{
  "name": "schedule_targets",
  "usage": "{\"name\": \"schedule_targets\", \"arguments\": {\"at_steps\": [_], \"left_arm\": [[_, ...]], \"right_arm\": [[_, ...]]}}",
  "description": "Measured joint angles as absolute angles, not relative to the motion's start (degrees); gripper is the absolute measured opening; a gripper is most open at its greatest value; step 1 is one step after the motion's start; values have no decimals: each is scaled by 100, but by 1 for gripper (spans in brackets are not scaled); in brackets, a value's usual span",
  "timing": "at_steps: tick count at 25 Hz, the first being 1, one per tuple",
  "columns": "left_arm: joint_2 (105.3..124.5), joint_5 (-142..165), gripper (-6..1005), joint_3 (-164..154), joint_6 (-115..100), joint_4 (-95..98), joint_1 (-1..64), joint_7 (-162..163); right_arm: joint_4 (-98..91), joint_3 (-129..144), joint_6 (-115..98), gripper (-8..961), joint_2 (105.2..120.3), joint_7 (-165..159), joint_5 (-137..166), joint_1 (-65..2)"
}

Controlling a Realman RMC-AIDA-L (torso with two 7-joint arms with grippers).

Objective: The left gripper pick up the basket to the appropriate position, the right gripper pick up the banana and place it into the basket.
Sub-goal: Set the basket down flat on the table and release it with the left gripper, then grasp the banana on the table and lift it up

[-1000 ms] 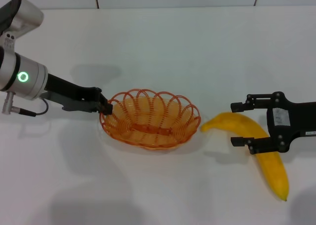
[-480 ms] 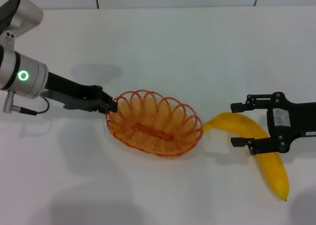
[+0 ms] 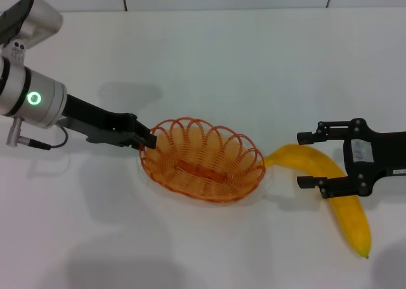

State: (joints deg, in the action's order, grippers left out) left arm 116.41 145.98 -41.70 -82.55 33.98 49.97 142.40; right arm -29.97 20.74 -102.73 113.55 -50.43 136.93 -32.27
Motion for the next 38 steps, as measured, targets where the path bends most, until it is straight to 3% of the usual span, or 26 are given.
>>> {"name": "schedule_targets", "arguments": {"at_steps": [20,31,36,38], "left_arm": [[11636,14600,272,-4240,-8616,3484,4950,13790],[11648,13979,505,-4208,-9349,5268,4197,13065],[11642,13208,695,-4156,-9420,5488,3863,12030],[11646,12901,694,-4162,-9556,5483,3754,11449]], "right_arm": [[-2997,2045,-10305,755,11322,-5056,13688,-3126],[-2997,1969,-10335,755,11311,-5031,13621,-3096],[-2997,1968,-10336,755,11305,-5028,13463,-3051],[-2999,1966,-10336,755,11305,-5028,13392,-3026]]}}
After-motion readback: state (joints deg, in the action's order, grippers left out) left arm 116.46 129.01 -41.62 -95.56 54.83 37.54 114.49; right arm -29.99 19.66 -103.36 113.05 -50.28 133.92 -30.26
